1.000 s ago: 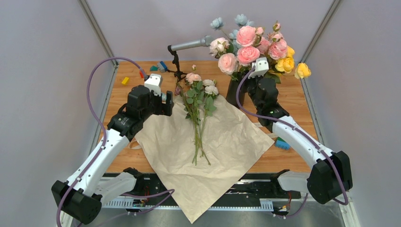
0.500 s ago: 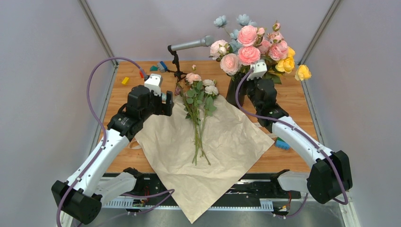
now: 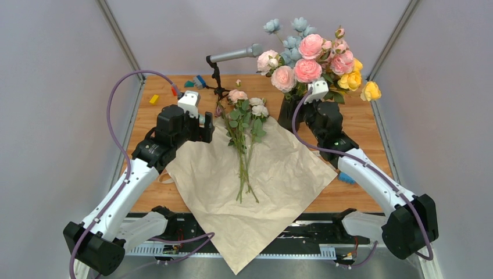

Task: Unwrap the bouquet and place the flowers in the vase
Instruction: Insert the fake flower into the vase.

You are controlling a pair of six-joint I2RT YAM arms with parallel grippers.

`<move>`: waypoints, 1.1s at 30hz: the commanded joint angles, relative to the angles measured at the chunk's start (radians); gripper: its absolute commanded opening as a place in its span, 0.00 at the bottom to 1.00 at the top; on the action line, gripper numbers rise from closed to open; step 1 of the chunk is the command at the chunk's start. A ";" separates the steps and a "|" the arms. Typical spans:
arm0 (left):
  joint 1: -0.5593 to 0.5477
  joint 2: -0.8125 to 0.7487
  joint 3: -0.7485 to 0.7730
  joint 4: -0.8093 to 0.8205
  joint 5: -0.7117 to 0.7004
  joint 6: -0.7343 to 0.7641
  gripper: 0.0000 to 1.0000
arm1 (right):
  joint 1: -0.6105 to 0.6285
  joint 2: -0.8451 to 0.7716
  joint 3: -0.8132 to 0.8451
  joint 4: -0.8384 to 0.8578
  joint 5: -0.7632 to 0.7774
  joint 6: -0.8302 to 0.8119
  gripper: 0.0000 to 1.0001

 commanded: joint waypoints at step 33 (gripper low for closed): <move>0.005 0.087 0.013 0.040 0.099 -0.044 1.00 | 0.011 -0.253 -0.103 -0.185 -0.241 0.123 0.83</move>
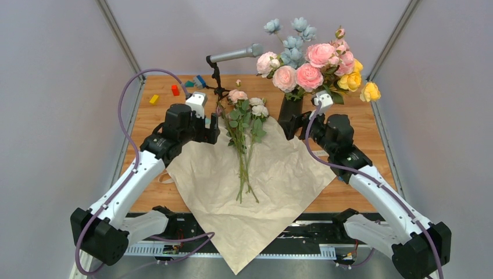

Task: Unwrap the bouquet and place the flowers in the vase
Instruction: Insert the fake flower into the vase, then pick up the fake flower from the wrapping paper.

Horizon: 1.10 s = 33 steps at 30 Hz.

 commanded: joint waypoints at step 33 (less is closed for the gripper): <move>-0.401 0.487 0.081 0.264 -0.075 -0.086 0.58 | -0.006 -0.279 -0.196 -0.190 0.237 0.168 0.84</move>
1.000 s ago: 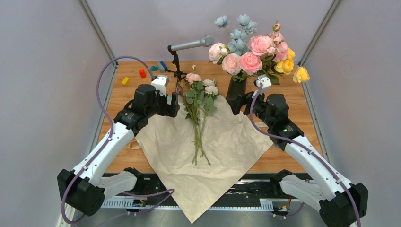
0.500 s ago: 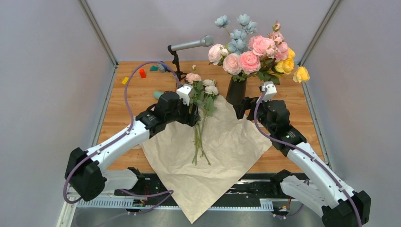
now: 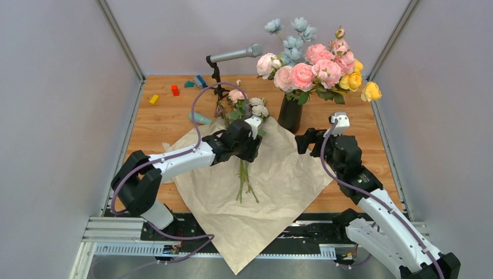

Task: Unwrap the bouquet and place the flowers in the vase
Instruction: Pick up the fake flower from the wrapping paper.

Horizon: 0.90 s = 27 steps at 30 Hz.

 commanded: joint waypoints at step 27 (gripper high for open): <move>-0.044 0.248 0.159 -0.043 -0.188 0.017 0.35 | -0.006 -0.017 -0.024 -0.022 0.012 0.046 0.84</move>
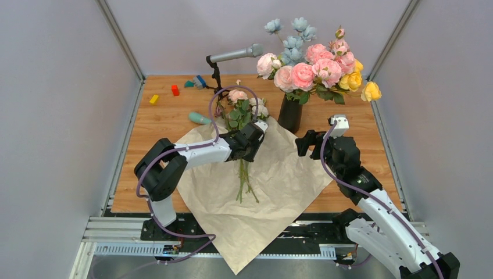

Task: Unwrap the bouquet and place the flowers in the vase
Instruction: Pick up the fake flower from the wrapping paper.

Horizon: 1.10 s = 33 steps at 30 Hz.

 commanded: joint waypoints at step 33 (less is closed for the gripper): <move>-0.008 0.003 0.039 0.024 0.049 -0.101 0.00 | -0.004 -0.027 -0.020 0.008 0.023 0.023 0.84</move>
